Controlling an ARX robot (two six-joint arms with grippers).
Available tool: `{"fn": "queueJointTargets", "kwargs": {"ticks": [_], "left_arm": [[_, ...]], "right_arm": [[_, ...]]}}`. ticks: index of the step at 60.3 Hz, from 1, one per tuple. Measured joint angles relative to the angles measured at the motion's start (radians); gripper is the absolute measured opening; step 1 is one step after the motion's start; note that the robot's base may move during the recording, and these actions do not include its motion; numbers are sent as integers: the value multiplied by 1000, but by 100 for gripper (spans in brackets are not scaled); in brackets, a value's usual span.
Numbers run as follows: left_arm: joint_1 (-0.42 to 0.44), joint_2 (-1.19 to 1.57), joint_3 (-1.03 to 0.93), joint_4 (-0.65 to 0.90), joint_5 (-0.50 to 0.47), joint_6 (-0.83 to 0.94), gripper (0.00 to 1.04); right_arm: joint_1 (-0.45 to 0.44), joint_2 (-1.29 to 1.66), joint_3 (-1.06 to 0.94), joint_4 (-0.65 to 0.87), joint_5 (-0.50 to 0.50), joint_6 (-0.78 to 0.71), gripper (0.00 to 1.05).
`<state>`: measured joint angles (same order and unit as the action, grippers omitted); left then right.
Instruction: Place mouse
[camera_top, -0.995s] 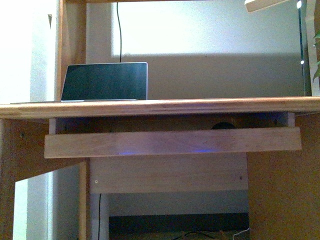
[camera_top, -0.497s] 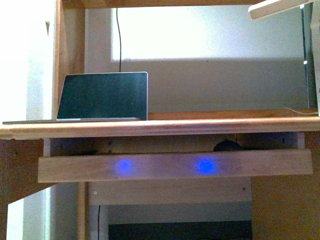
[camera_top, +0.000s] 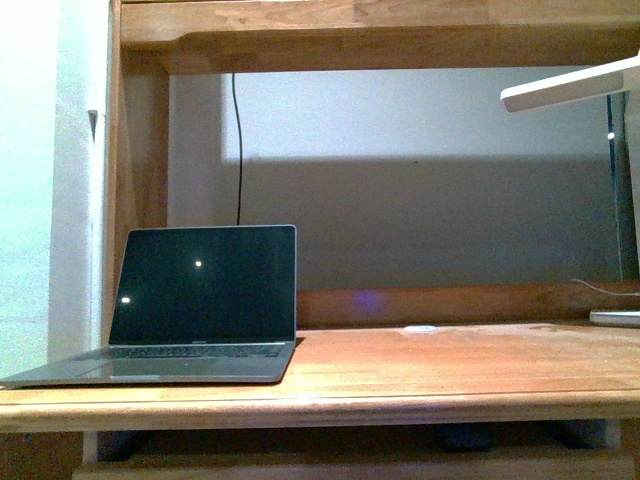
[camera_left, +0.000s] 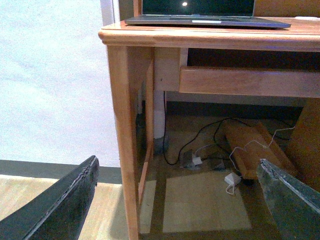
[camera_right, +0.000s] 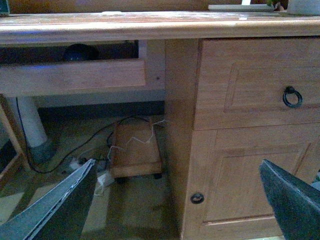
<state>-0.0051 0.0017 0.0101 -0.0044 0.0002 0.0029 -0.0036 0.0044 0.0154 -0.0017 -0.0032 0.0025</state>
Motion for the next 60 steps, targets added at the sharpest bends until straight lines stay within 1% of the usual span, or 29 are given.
{"fn": "queueJointTargets", "kwargs": {"ticks": [8, 9, 11, 13, 18, 21, 24, 27, 31, 35, 36, 37, 41, 42, 48, 54, 60], "left_arm": [[0, 1, 0, -1, 0, -1, 97], [3, 11, 7, -22, 3, -20, 97], [17, 58, 40, -101, 31, -58, 97], [38, 109, 56, -122, 55, -85, 97], [108, 267, 76, -71, 132, -94, 97], [146, 367, 95, -6, 185, -70, 97], [179, 492, 130, 89, 233, 4, 97], [195, 596, 161, 179, 262, 84, 97], [202, 725, 198, 292, 277, 198, 97], [200, 882, 226, 444, 269, 345, 97], [197, 929, 233, 509, 266, 407, 97], [196, 953, 236, 535, 264, 420, 97], [178, 1111, 264, 703, 261, 600, 97], [175, 1132, 269, 725, 260, 612, 97], [136, 1343, 327, 934, 259, 829, 97], [116, 1500, 392, 1063, 264, 976, 97], [109, 1628, 467, 1113, 271, 1073, 97]], "right_arm": [[0, 0, 0, 0, 0, 0, 97], [0, 0, 0, 0, 0, 0, 97], [0, 0, 0, 0, 0, 0, 97], [0, 0, 0, 0, 0, 0, 97], [0, 0, 0, 0, 0, 0, 97], [0, 0, 0, 0, 0, 0, 97], [0, 0, 0, 0, 0, 0, 97], [0, 0, 0, 0, 0, 0, 97], [0, 0, 0, 0, 0, 0, 97], [0, 0, 0, 0, 0, 0, 97], [0, 0, 0, 0, 0, 0, 97], [0, 0, 0, 0, 0, 0, 97], [0, 0, 0, 0, 0, 0, 97], [0, 0, 0, 0, 0, 0, 97], [0, 0, 0, 0, 0, 0, 97], [0, 0, 0, 0, 0, 0, 97], [0, 0, 0, 0, 0, 0, 97]]}}
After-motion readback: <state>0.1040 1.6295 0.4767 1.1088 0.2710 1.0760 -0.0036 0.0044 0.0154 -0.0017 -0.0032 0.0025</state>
